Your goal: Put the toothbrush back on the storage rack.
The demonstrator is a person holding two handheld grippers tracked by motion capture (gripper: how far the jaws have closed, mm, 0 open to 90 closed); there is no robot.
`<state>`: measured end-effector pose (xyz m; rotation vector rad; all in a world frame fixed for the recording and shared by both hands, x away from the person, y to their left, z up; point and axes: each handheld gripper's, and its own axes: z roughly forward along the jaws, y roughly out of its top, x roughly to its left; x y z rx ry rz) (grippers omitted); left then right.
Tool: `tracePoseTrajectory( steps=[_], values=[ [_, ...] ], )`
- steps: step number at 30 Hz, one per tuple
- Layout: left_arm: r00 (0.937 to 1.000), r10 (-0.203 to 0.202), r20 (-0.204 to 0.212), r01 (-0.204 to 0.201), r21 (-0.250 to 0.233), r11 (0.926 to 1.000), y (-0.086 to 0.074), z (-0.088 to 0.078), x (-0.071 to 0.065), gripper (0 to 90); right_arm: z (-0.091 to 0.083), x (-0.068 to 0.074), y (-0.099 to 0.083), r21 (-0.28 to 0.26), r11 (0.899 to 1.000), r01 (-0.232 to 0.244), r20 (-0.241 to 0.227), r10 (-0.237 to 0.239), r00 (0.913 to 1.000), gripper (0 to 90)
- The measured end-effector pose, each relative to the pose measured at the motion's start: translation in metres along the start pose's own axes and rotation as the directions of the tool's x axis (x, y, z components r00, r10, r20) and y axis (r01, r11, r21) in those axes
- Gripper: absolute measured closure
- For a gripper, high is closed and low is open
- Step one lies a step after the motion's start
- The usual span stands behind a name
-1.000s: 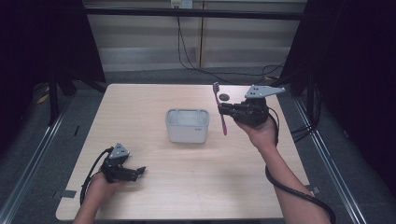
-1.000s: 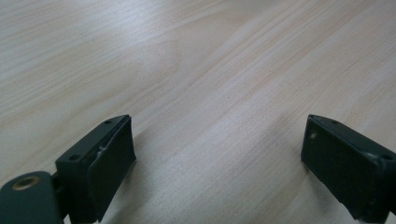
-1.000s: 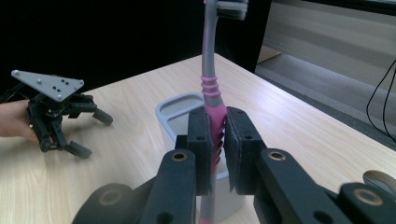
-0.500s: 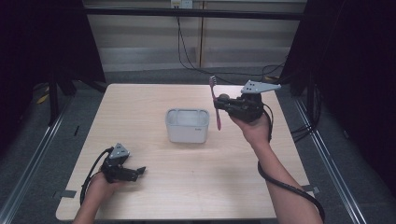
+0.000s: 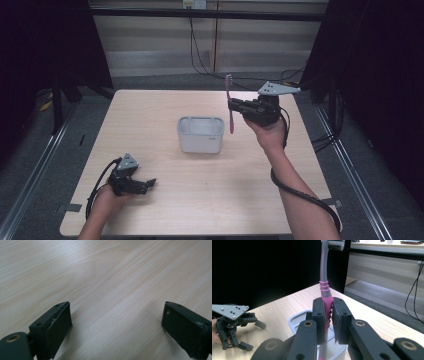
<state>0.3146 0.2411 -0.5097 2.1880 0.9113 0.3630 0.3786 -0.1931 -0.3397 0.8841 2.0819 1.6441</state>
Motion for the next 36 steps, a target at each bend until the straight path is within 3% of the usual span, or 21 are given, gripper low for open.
tracePoseTrajectory(
  steps=[36],
  values=[
    [1.0000,0.003,0.005,-0.003,0.004,1.0000,0.000,0.000,0.000,8.2,0.035,0.003,0.000,-0.068,0.998,0.000,0.012,0.001,0.9999,81.7]
  ],
)
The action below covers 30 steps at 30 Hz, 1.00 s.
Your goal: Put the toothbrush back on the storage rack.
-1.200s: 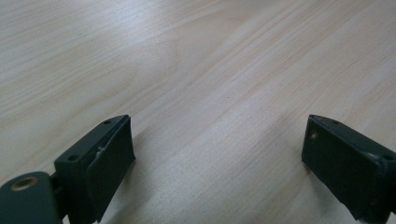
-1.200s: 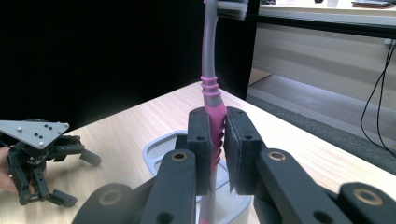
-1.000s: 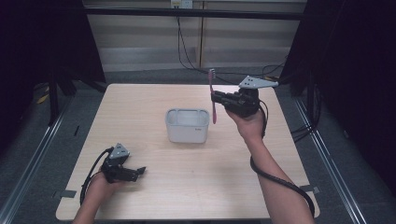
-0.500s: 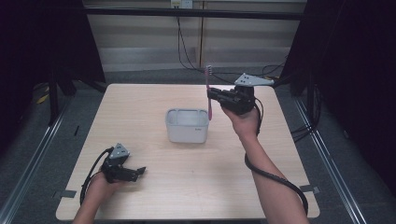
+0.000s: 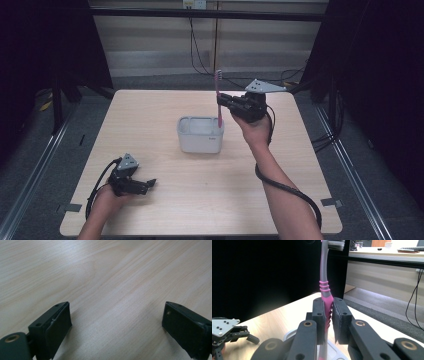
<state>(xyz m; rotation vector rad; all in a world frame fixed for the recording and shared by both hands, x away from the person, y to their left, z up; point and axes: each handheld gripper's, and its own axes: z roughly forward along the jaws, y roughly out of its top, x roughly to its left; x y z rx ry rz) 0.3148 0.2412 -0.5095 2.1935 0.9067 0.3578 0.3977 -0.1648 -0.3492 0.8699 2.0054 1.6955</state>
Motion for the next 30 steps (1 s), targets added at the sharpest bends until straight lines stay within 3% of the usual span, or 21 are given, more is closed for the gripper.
tracePoseTrajectory(
  steps=[30],
  values=[
    [1.0000,-0.006,0.000,0.006,-0.002,1.0000,0.000,0.000,-0.001,8.0,0.016,-0.001,-0.028,-0.004,1.000,-0.013,0.027,0.013,0.9995,81.4]
  ],
)
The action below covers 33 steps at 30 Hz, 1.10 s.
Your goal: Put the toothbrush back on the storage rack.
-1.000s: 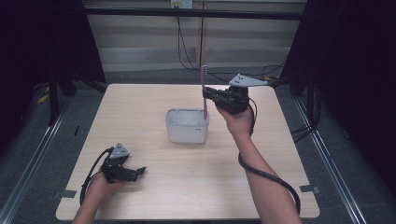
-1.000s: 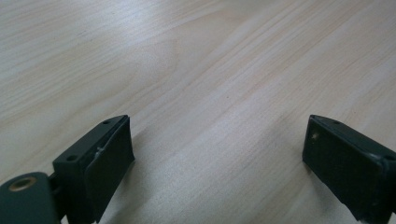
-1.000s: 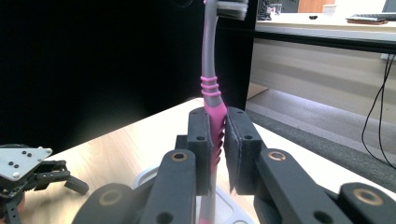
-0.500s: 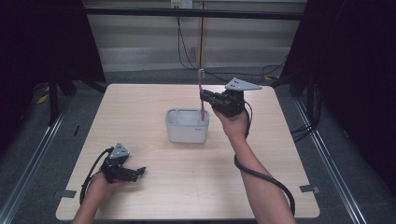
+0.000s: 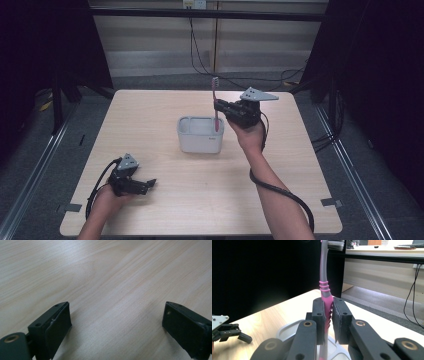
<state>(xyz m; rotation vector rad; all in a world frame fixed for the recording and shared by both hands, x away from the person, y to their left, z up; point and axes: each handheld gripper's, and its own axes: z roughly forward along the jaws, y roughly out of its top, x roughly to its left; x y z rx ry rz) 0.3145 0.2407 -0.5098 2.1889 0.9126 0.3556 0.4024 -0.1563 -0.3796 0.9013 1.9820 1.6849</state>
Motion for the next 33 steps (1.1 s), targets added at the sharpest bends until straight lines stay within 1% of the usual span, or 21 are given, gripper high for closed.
tracePoseTrajectory(
  steps=[11,19,20,24,27,28,33],
  values=[
    [1.0000,0.000,0.000,0.000,0.000,1.0000,0.000,0.000,0.000,8.0,0.002,-0.001,-0.011,0.001,1.000,-0.012,0.007,0.012,0.9999,81.3],
    [1.0000,0.004,-0.001,-0.004,0.001,1.0000,0.000,0.000,0.000,8.0,0.004,-0.001,-0.017,0.007,1.000,-0.012,0.007,0.012,0.9999,81.3],
    [1.0000,0.000,0.000,0.000,0.000,1.0000,0.000,0.000,0.000,8.0,0.004,-0.001,-0.018,0.007,1.000,-0.012,0.006,0.012,0.9999,81.3],
    [1.0000,0.000,0.000,0.000,0.000,1.0000,0.000,0.000,0.000,8.0,0.003,-0.001,-0.021,0.008,1.000,-0.018,0.007,0.018,0.9998,81.3],
    [1.0000,0.000,0.000,0.000,0.000,1.0000,0.000,0.000,0.000,8.0,0.002,-0.002,-0.023,0.012,1.000,-0.014,0.008,0.014,0.9999,81.3],
    [1.0000,0.000,0.000,0.000,-0.001,1.0000,0.000,0.000,0.000,8.0,0.001,-0.002,-0.025,0.014,1.000,-0.022,0.010,0.022,0.9997,81.3],
    [1.0000,0.000,0.000,0.000,0.000,1.0000,0.000,0.000,0.000,8.0,0.001,-0.003,-0.030,0.016,1.000,-0.025,0.012,0.025,0.9996,81.2]
  ],
)
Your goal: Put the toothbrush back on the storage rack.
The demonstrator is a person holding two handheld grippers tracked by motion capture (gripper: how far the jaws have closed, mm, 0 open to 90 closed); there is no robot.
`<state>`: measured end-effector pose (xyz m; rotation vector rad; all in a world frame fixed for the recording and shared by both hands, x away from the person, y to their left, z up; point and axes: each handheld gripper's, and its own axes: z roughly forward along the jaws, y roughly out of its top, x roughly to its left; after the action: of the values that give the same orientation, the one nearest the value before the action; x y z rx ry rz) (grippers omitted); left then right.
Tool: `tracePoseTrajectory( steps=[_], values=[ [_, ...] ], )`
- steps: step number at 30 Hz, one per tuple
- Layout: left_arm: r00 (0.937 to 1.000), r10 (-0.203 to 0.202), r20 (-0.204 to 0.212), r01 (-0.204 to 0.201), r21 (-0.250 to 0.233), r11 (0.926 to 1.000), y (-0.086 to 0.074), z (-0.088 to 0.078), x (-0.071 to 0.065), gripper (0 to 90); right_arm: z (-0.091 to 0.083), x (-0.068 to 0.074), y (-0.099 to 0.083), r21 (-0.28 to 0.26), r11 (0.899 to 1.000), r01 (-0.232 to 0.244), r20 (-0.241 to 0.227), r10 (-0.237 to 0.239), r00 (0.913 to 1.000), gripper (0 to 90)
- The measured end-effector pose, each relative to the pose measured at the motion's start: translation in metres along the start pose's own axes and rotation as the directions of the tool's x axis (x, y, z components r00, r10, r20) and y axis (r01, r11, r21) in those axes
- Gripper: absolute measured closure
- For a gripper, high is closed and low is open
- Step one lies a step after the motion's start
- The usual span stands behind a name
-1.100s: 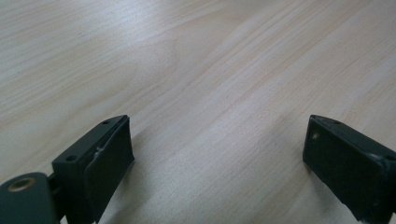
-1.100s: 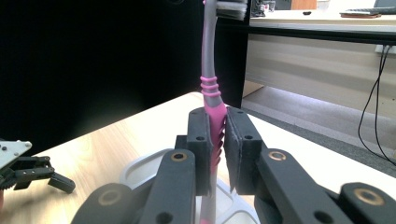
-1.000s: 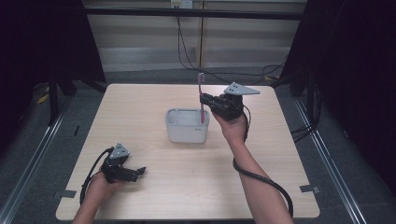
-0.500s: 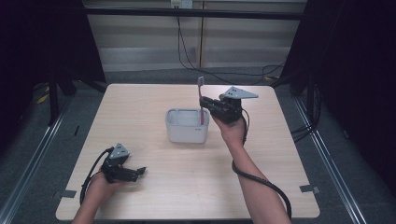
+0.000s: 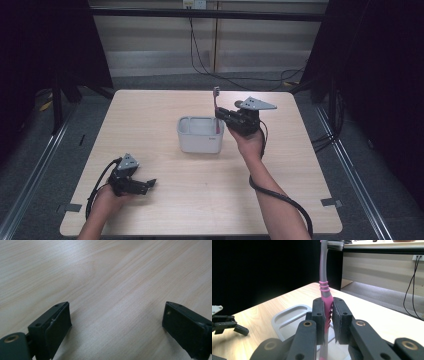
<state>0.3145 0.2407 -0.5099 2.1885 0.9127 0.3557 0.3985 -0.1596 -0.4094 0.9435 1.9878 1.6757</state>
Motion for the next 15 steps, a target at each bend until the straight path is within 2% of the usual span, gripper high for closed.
tracePoseTrajectory(
  steps=[15],
  values=[
    [1.0000,0.000,0.000,0.000,0.000,1.0000,0.000,0.000,0.000,8.0,-0.002,-0.003,-0.012,0.023,1.000,-0.006,0.006,0.006,1.0000,80.9]
  ],
)
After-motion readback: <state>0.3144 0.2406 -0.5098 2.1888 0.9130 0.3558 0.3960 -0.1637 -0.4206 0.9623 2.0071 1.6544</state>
